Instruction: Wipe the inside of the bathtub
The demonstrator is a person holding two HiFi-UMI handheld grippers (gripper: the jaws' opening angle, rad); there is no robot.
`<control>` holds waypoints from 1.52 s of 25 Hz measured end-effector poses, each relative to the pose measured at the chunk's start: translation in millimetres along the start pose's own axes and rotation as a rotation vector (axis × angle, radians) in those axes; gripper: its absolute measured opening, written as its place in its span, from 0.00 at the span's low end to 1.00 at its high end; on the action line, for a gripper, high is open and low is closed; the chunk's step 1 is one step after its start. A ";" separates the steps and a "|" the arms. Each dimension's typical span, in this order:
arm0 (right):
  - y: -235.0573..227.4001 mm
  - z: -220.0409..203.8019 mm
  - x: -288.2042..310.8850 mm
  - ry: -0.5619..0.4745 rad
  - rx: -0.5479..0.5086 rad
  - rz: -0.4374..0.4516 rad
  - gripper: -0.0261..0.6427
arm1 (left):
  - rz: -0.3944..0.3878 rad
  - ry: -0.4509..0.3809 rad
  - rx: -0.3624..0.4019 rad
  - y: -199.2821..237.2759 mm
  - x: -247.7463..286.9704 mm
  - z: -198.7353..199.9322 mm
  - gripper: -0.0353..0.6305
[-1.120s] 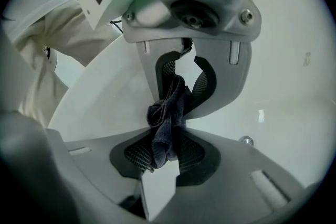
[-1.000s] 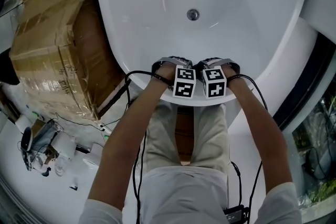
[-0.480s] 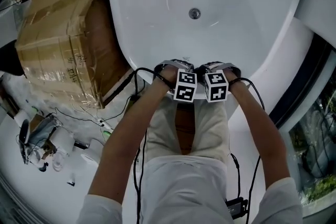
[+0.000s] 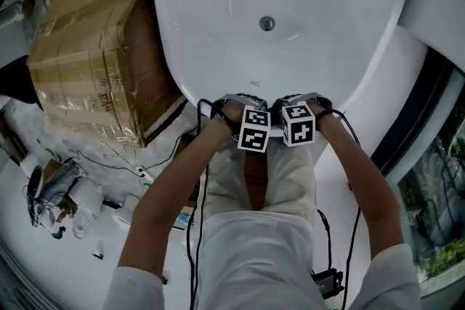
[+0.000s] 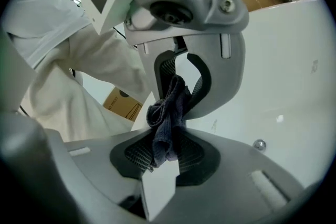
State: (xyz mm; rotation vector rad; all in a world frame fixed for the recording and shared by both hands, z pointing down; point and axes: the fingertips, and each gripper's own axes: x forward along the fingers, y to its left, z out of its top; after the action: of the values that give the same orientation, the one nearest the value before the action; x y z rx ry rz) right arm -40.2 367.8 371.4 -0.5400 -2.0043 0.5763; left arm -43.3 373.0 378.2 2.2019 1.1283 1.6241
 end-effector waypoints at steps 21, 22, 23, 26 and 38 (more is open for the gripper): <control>-118.6 -57.2 -35.1 0.111 -0.121 -0.156 0.19 | 0.276 0.013 -0.217 136.3 -8.3 -12.1 0.20; -122.5 -60.9 -33.6 0.121 -0.129 -0.159 0.19 | 0.282 0.009 -0.216 141.2 -5.1 -12.6 0.20; -128.0 -64.7 -32.3 0.129 -0.135 -0.167 0.19 | 0.291 0.004 -0.215 147.5 -2.5 -13.9 0.20; -147.6 -76.4 -30.7 0.139 -0.136 -0.192 0.19 | 0.318 -0.015 -0.226 169.6 2.9 -18.8 0.20; -208.4 -117.0 -4.3 0.213 -0.163 -0.247 0.19 | 0.399 0.046 -0.256 233.7 39.5 -42.2 0.20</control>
State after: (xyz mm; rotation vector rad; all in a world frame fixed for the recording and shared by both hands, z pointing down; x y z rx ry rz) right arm 35.8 221.1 544.0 -0.4233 -1.8873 0.1965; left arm 32.4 224.9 552.2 2.3265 0.4686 1.8521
